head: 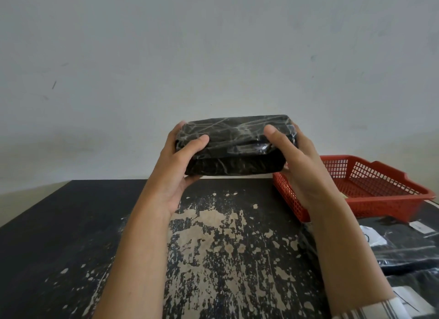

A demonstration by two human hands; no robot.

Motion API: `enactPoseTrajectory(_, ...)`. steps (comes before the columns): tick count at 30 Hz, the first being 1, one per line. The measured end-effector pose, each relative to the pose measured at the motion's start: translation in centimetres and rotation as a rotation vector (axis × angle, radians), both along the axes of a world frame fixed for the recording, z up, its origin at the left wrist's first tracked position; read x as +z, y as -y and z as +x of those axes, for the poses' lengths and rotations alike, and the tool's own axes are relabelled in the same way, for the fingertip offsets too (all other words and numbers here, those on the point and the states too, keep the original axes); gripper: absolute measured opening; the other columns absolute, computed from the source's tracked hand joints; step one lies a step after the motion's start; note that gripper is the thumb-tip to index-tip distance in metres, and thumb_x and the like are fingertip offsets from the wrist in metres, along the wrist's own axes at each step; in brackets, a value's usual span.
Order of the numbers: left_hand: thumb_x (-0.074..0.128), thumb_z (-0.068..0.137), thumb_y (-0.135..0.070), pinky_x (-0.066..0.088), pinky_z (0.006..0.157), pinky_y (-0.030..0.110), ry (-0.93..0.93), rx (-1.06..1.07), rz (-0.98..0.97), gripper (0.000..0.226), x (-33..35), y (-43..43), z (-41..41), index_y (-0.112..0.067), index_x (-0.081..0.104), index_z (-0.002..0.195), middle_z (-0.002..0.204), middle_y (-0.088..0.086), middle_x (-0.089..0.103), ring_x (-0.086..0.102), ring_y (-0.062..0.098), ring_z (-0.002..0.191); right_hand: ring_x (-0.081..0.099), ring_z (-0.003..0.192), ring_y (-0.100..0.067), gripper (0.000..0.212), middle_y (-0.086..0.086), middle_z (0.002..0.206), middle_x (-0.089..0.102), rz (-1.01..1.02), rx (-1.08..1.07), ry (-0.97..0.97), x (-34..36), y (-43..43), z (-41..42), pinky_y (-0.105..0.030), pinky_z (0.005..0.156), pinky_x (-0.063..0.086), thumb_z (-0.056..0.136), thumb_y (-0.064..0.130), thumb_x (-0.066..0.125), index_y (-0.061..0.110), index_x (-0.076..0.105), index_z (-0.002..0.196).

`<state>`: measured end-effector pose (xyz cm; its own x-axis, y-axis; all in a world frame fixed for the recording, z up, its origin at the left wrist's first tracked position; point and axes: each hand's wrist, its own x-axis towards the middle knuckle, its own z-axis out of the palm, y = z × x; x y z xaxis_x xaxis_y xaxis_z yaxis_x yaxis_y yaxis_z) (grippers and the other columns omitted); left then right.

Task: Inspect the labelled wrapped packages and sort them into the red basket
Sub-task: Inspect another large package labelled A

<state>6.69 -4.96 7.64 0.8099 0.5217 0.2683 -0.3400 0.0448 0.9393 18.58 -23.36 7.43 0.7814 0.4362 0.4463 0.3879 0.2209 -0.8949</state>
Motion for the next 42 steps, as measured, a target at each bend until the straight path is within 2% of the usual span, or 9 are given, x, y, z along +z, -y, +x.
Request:
enactPoseTrajectory(4,0.081,0.067,-0.030,0.053,0.090,0.031,0.061,-0.018,0.079,0.088,0.3,-0.1,-0.5,-0.038,0.047,0.148,0.124,-0.009,0.072,0.072,0.005,0.105,0.074,0.109,-0.012,0.070,0.007,0.115,0.078,-0.057,-0.007,-0.008,0.2,0.3,-0.5,-0.048,0.100,0.059,0.063,0.059,0.081,0.029,0.065,0.125)
enactPoseTrajectory(9,0.087,0.055,-0.063,0.049,0.109,0.043,-0.062,0.081,0.186,0.079,-0.2,-0.8,-0.1,-0.031,0.066,0.124,0.116,-0.009,0.077,0.069,0.013,0.116,0.073,0.113,-0.017,0.079,0.006,0.119,0.076,-0.040,-0.016,0.005,-0.1,0.1,-0.2,-0.046,0.098,0.060,0.058,0.053,0.087,0.033,0.061,0.131)
enactPoseTrajectory(14,0.092,0.048,-0.054,0.050,0.110,0.045,-0.025,0.141,0.208,0.089,-1.0,-1.5,0.6,-0.030,0.062,0.128,0.121,-0.007,0.075,0.069,0.016,0.117,0.071,0.116,-0.018,0.094,0.006,0.127,0.072,-0.049,-0.022,0.028,-0.3,-0.2,-0.1,-0.049,0.095,0.062,0.056,0.062,0.087,0.037,0.055,0.141)
enactPoseTrajectory(20,0.099,0.053,-0.045,0.052,0.107,0.040,-0.031,0.128,0.292,0.090,-1.0,-1.0,0.7,-0.034,0.057,0.132,0.120,-0.013,0.074,0.069,0.007,0.114,0.056,0.137,-0.019,0.120,0.010,0.145,0.060,-0.110,-0.178,0.121,-0.8,-0.7,0.8,-0.052,0.113,0.048,0.044,0.081,0.088,0.042,0.046,0.149)
enactPoseTrajectory(25,0.092,0.050,-0.047,0.053,0.106,0.037,-0.033,0.175,0.301,0.089,-1.0,-1.0,0.6,-0.033,0.058,0.131,0.118,-0.014,0.074,0.069,0.005,0.111,0.057,0.137,-0.022,0.115,0.010,0.146,0.060,-0.118,-0.139,0.116,-1.0,-0.6,1.1,-0.056,0.109,0.050,0.046,0.082,0.089,0.049,0.045,0.147)
enactPoseTrajectory(29,0.095,0.046,-0.055,0.051,0.108,0.044,-0.062,0.157,0.271,0.087,-1.1,-1.7,0.5,-0.036,0.063,0.125,0.117,-0.012,0.076,0.070,0.012,0.115,0.064,0.128,-0.016,0.092,0.011,0.134,0.068,-0.069,-0.062,0.075,-0.7,-0.1,0.9,-0.053,0.109,0.052,0.064,0.071,0.085,0.044,0.053,0.146)
enactPoseTrajectory(34,0.095,0.049,-0.057,0.051,0.108,0.038,-0.071,0.119,0.323,0.086,-1.0,-1.5,0.3,-0.038,0.062,0.126,0.116,-0.016,0.075,0.069,0.005,0.113,0.065,0.127,-0.021,0.083,0.007,0.134,0.069,-0.017,-0.056,0.032,-0.5,0.1,0.7,-0.049,0.100,0.059,0.073,0.055,0.081,0.037,0.053,0.149)
enactPoseTrajectory(37,0.090,0.043,-0.052,0.049,0.110,0.038,-0.068,0.152,0.341,0.093,-1.1,-1.3,0.3,-0.036,0.059,0.130,0.118,-0.015,0.074,0.067,0.006,0.114,0.066,0.126,-0.017,0.084,0.010,0.132,0.070,-0.028,-0.040,0.078,-0.5,0.3,0.7,-0.052,0.106,0.055,0.073,0.054,0.084,0.040,0.051,0.150)
enactPoseTrajectory(42,0.092,0.042,-0.049,0.048,0.111,0.040,-0.053,0.177,0.341,0.103,-1.1,-1.3,0.3,-0.036,0.054,0.136,0.122,-0.015,0.072,0.065,0.007,0.118,0.066,0.119,-0.001,0.097,0.016,0.128,0.071,-0.104,-0.031,0.178,-0.4,0.7,0.6,-0.031,0.102,0.055,0.063,0.045,0.088,0.039,0.049,0.152)
